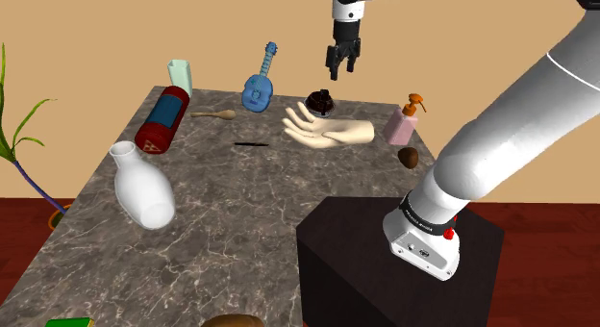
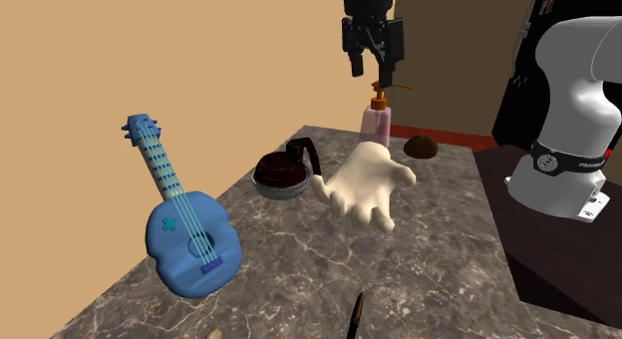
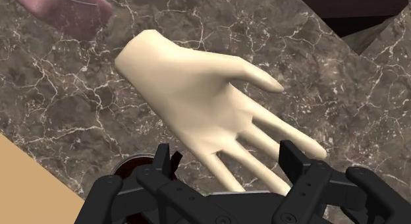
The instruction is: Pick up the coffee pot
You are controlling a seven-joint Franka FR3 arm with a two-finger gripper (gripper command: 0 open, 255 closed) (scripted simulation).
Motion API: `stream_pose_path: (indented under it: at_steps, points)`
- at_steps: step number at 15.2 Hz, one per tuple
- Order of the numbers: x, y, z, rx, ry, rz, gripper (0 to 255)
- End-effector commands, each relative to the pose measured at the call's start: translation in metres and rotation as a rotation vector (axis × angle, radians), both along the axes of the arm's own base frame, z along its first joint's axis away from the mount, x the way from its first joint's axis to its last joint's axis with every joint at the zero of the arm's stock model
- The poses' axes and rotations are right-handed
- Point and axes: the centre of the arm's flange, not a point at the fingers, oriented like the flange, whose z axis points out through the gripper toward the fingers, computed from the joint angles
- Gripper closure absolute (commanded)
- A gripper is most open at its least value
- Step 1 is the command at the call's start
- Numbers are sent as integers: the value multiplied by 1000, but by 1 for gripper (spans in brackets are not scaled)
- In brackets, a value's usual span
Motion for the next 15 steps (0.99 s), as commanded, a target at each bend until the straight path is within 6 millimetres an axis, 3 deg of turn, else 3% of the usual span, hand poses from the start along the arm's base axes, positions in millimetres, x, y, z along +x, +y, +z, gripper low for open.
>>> stream_pose_path:
  at_steps: [1,13,15]
  points:
    - [17,-19,-15,14,4,-1,0]
    - [113,-116,-114,101,32,-12,0]
    - [121,-123,-127,108,34,-12,0]
